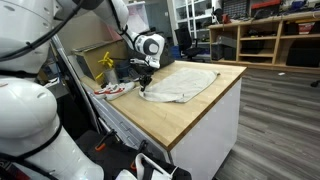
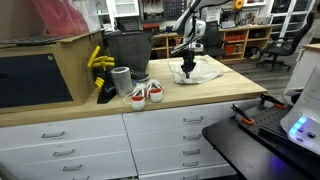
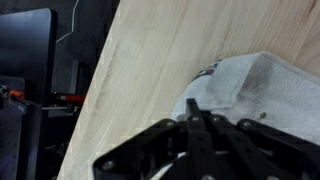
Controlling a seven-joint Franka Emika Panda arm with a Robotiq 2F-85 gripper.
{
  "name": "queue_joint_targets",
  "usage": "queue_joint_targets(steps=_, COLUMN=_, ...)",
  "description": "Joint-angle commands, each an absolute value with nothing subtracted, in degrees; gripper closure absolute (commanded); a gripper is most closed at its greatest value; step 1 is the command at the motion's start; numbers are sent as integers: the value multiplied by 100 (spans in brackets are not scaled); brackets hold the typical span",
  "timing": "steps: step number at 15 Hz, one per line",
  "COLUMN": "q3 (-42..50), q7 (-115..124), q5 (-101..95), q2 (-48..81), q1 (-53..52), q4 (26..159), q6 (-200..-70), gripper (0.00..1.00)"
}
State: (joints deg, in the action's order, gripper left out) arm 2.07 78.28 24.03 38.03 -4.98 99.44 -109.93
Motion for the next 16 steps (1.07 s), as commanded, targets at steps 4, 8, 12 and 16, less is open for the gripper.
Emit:
queue_joint_targets(steps=4, q3=87, q7=7819, q5=2491, q2=3574, q1=-412, q4=10045, q6=-10872, gripper=100)
queue_joint_targets(steps=8, q3=79, q7=7803, q5=2484, q2=3581, q1=-408, q4=10044, q6=-10815, gripper=73)
queue_joint_targets(steps=12, q3=88, q7=7831, q5=2486, q2=3582, q1=-417, q4=10045, q6=-10831, gripper=52)
queue_joint_targets(steps=16, q3=89, q7=7852, q5=2483, q2=3564, q1=-436, q4=10067, q6=-10872, gripper=21)
